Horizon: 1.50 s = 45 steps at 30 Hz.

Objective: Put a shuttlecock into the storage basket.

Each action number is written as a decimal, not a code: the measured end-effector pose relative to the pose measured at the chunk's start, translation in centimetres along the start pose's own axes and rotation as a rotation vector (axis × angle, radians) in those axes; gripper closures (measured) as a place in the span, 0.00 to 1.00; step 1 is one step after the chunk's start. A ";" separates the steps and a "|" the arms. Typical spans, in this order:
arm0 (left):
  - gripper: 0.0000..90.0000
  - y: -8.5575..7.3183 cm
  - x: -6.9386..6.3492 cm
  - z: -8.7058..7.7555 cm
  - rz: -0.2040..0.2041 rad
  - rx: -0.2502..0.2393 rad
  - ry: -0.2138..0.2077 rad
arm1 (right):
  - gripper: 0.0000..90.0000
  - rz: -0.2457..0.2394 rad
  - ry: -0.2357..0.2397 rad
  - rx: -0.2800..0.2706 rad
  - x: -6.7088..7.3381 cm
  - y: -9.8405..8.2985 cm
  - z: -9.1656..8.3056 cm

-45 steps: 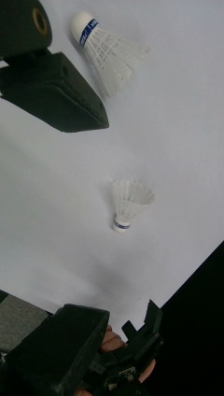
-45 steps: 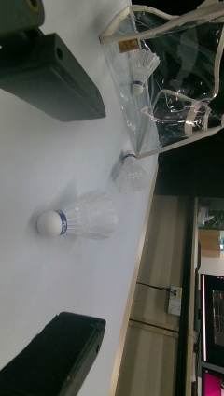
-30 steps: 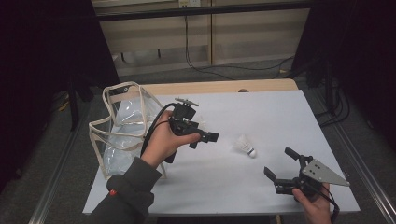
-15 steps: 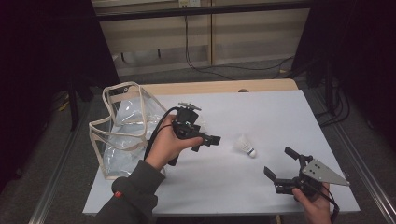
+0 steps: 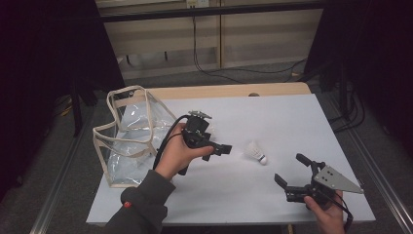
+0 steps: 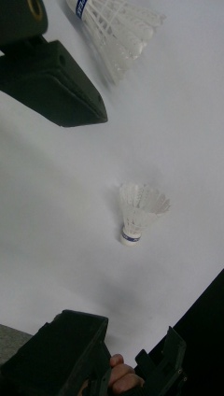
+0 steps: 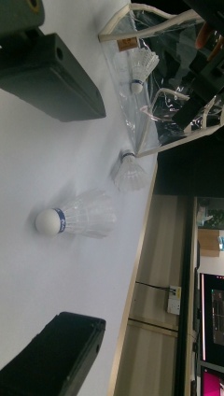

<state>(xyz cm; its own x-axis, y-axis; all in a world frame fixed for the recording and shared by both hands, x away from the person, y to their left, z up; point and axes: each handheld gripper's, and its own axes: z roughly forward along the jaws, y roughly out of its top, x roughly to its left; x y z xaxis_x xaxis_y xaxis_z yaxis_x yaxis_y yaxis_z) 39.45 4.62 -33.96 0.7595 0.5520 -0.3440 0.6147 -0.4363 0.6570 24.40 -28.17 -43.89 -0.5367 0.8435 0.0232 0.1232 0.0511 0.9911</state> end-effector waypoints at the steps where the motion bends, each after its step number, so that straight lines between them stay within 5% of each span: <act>1: 0.04 0.0 0.0 0.1 0.004 0.003 0.002 | 0.02 -0.001 0.000 0.001 0.0 0.0 0.0; 45: 0.04 -0.5 -0.6 3.8 0.086 0.038 -0.026 | 0.02 0.007 -0.005 -0.003 -0.3 0.0 0.3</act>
<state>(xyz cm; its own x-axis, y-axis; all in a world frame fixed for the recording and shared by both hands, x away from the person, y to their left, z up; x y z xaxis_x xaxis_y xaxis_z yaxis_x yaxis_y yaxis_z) 39.47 1.77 -36.63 0.8149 0.4927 -0.3054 0.5544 -0.5084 0.6589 24.78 -28.27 -43.93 -0.5318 0.8464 0.0296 0.1245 0.0435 0.9913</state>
